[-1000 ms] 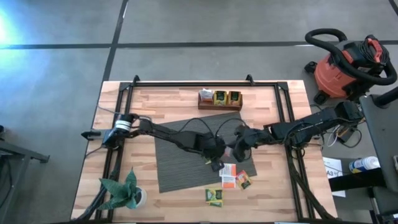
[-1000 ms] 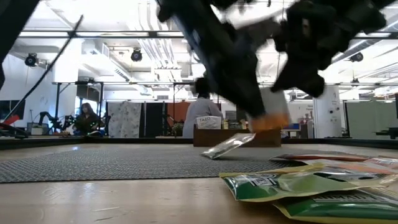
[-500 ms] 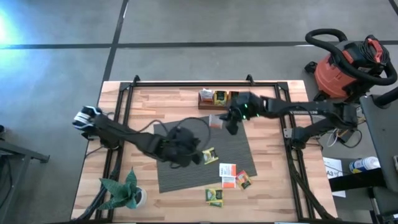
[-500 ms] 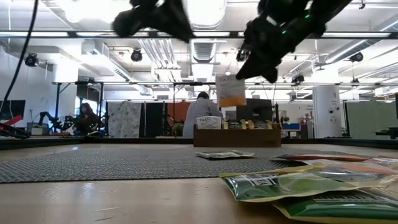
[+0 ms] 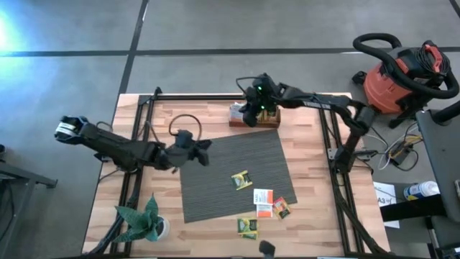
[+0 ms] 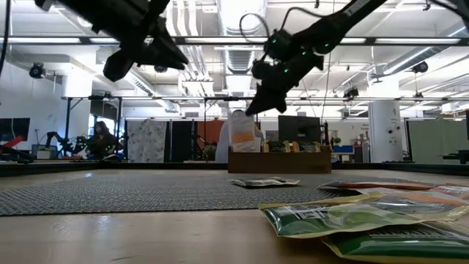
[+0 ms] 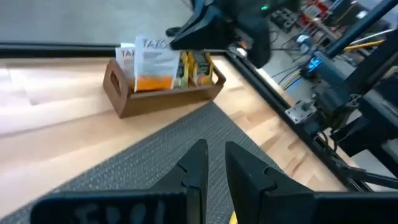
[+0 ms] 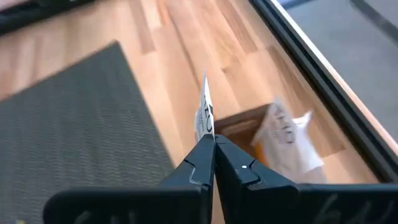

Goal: Pick & Place Tea
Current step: Put the white tea bag into the left section of the wooden organizer

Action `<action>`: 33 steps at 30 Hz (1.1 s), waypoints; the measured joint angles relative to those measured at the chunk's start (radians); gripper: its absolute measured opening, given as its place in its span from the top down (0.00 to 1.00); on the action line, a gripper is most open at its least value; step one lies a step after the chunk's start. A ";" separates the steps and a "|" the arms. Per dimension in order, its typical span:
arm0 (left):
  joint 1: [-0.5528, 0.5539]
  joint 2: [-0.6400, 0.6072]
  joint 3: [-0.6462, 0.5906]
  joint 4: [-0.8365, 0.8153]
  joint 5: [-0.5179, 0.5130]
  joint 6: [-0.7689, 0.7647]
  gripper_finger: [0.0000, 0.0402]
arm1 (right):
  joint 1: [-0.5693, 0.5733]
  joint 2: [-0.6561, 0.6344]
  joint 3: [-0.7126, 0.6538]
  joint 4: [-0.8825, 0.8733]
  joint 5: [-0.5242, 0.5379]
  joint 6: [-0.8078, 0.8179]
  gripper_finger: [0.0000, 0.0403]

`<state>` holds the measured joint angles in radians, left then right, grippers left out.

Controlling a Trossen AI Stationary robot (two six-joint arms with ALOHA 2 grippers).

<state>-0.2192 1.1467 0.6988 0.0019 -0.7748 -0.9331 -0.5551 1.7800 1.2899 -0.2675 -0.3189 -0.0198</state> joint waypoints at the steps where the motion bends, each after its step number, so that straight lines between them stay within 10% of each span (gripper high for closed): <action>1: 0.015 -0.022 -0.028 0.032 0.011 0.029 0.87 | -0.007 0.022 0.024 -0.022 0.000 -0.009 0.98; 13: 0.195 -0.218 -0.169 0.128 0.155 0.185 0.87 | -0.043 0.081 0.087 -0.100 0.043 -0.041 0.98; 33: 0.382 -0.174 -0.151 0.226 0.277 0.254 0.87 | -0.087 0.083 0.046 0.012 -0.004 -0.114 0.98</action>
<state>0.1633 0.9730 0.5477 0.2278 -0.4974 -0.6796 -0.6418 1.8629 1.3355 -0.2556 -0.3233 -0.1333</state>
